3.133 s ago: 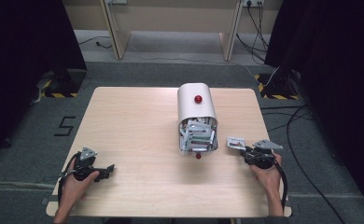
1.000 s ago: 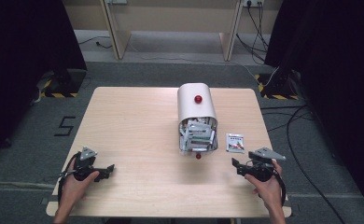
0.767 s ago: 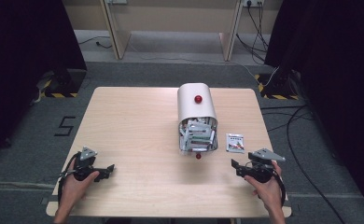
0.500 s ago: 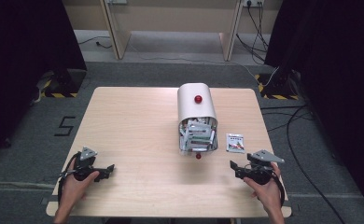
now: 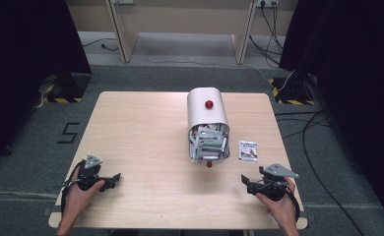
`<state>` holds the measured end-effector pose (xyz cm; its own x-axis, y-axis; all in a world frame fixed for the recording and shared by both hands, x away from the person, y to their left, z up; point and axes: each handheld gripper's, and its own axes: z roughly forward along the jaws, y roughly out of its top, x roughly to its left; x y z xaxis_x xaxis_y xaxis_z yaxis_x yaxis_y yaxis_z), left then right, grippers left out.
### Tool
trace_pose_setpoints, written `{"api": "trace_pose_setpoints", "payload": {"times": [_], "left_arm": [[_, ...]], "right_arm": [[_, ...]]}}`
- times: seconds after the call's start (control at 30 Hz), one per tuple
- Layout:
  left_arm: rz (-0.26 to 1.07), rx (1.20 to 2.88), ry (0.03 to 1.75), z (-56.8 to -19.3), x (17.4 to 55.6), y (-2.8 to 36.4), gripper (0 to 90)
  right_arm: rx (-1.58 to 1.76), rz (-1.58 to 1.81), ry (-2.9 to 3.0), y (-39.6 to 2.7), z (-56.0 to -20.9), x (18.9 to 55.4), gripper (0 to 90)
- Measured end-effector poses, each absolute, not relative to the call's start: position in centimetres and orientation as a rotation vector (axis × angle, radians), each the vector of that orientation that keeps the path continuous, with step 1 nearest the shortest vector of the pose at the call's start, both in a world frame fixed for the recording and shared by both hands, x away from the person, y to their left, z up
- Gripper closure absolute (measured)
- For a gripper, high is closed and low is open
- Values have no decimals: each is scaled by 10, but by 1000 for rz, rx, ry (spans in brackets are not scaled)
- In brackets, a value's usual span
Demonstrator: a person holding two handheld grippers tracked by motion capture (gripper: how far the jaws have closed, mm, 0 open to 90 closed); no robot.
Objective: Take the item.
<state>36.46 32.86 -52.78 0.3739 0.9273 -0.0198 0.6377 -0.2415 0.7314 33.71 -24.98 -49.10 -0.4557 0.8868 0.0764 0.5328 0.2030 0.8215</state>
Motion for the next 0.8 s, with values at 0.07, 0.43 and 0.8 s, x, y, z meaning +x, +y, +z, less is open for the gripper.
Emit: {"api": "trace_pose_setpoints", "payload": {"times": [0.07, 0.43, 0.8], "left_arm": [[563, 1976, 1347, -528, 365, 329, 0], [562, 1976, 1347, -528, 365, 329, 0], [562, 1976, 1347, -528, 365, 329, 0]], "right_arm": [[1319, 1150, 2076, -250, -492, 333, 204], [1303, 1133, 2104, -247, -502, 322, 205], [1287, 1117, 2127, -244, -508, 312, 204]]}}
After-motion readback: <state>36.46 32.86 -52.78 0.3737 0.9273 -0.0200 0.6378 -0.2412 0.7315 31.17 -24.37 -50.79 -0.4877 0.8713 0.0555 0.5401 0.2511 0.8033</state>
